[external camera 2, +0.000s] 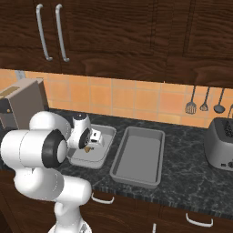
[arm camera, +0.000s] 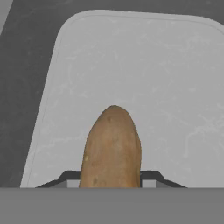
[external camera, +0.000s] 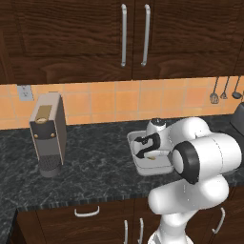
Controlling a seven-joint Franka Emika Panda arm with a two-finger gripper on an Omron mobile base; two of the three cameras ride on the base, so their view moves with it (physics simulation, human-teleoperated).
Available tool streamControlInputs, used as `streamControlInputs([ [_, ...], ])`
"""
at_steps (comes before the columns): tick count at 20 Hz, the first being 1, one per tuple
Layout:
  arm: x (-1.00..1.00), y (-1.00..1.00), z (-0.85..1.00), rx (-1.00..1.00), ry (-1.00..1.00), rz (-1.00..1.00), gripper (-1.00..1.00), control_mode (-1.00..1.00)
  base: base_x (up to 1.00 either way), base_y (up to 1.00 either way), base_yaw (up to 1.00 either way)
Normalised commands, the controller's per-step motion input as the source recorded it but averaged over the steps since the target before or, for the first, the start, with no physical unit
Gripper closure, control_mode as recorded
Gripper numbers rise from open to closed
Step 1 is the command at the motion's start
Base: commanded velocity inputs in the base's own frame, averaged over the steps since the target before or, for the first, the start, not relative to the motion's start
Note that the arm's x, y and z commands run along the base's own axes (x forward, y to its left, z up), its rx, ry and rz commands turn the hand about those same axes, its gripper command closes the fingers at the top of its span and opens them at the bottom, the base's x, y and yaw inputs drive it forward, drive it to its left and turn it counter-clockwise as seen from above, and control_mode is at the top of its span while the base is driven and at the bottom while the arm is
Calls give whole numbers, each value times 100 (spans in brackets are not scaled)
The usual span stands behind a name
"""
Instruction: Place one sweet potato and one chicken drumstick in each tupperware on the nearby counter, to pack two identical lunches.
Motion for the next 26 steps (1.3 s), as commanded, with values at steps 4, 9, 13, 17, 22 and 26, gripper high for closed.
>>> streamControlInputs([
  [4, 7, 11, -21, 0, 0, 0, 100, -100, 0, 0, 0],
  [9, 0, 7, -7, 0, -2, 0, -100, -100, 0, 0, 0],
  [13, -8, 7, 17, 0, -7, 0, -100, -100, 0, 0, 0],
  [17, -35, 0, 43, 0, -14, 0, -100, -100, 0, 0, 0],
  [22, -69, 0, 65, 0, -15, 0, -100, -100, 0, 0, 0],
  [26, -77, 0, 91, 0, -17, 0, -100, -100, 0, 0, 0],
])
